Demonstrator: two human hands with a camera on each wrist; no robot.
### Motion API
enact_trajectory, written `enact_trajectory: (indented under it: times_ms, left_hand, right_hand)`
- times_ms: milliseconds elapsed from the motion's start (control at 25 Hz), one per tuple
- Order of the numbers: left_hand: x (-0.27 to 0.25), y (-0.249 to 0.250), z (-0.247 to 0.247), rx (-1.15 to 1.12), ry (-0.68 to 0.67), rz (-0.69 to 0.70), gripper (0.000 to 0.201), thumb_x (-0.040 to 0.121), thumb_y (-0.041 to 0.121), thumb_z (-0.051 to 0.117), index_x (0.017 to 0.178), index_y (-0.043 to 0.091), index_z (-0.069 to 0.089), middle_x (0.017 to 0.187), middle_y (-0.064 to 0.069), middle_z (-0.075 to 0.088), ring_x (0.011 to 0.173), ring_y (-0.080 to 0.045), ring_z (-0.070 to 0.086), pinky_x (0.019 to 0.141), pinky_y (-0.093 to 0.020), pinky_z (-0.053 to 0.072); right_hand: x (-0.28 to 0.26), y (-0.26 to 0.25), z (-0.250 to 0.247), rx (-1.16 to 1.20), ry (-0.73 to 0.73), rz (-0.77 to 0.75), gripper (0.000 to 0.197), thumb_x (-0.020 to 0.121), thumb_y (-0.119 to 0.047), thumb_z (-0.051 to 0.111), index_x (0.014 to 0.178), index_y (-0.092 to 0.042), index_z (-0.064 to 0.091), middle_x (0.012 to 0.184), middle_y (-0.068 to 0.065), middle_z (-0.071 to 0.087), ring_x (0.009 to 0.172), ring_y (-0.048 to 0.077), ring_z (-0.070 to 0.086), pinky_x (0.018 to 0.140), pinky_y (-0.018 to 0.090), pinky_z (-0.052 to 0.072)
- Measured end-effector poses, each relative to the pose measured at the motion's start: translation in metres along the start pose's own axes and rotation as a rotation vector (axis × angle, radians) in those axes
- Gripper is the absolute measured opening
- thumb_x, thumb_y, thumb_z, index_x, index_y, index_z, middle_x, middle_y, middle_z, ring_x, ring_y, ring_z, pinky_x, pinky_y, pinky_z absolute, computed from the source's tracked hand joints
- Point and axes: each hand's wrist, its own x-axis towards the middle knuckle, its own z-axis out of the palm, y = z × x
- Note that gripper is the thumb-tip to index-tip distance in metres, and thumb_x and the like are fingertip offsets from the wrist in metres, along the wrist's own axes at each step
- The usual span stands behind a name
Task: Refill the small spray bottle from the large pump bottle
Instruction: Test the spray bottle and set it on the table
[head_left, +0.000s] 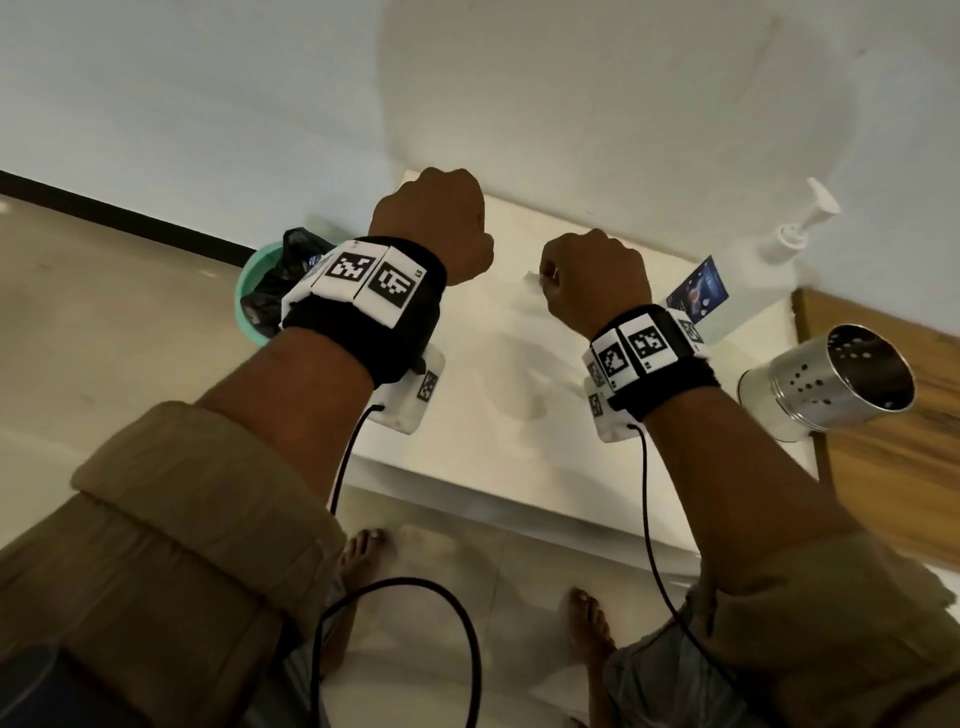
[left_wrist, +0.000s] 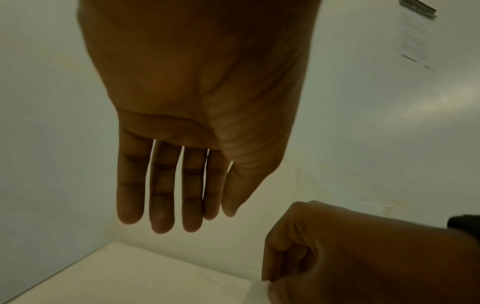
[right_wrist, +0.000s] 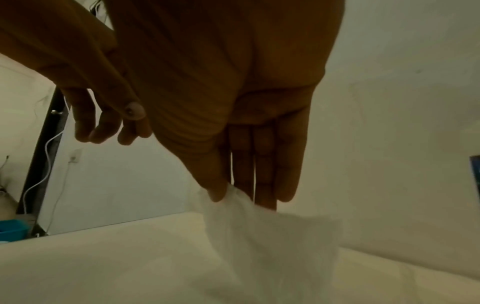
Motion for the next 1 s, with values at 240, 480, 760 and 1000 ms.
enact_trajectory:
  times_ms: [240,480,760,1000]
  left_hand:
    - [-0.001,0.002,0.009,0.001,-0.079,0.007,0.019,0.085,0.027,0.06,0.1,0.017,0.067,0.108,-0.004,0.065,0.096,-0.028,0.063,0.074,-0.032,0.044]
    - [-0.002,0.001,0.01,-0.014,-0.083,-0.006,0.018,0.084,0.029,0.061,0.096,0.019,0.07,0.106,-0.003,0.066,0.096,-0.029,0.063,0.077,-0.033,0.048]
    - [-0.002,0.0,0.008,-0.008,-0.087,-0.001,0.016,0.084,0.027,0.062,0.094,0.018,0.071,0.102,-0.004,0.068,0.093,-0.03,0.064,0.076,-0.033,0.048]
    - [-0.001,0.004,0.009,0.046,-0.041,0.019,0.022,0.087,0.029,0.059,0.101,0.015,0.067,0.107,-0.007,0.066,0.096,-0.032,0.064,0.083,-0.039,0.052]
  right_hand:
    - [-0.004,0.01,0.002,0.043,-0.122,0.026,0.015,0.09,-0.032,0.062,0.096,-0.02,0.069,0.099,0.005,0.069,0.092,0.031,0.065,0.074,0.035,0.047]
    - [-0.007,0.001,0.001,0.09,-0.13,0.002,0.016,0.092,-0.029,0.059,0.1,-0.017,0.067,0.104,0.009,0.066,0.094,0.031,0.062,0.073,0.033,0.045]
    - [-0.035,-0.046,-0.005,0.128,-0.268,-0.047,0.034,0.097,-0.035,0.053,0.113,-0.005,0.058,0.116,0.015,0.06,0.103,0.035,0.062,0.073,0.034,0.041]
    - [-0.052,-0.069,0.025,0.282,-0.277,0.011,0.033,0.093,-0.031,0.056,0.112,-0.005,0.05,0.117,0.016,0.052,0.104,0.035,0.059,0.07,0.035,0.04]
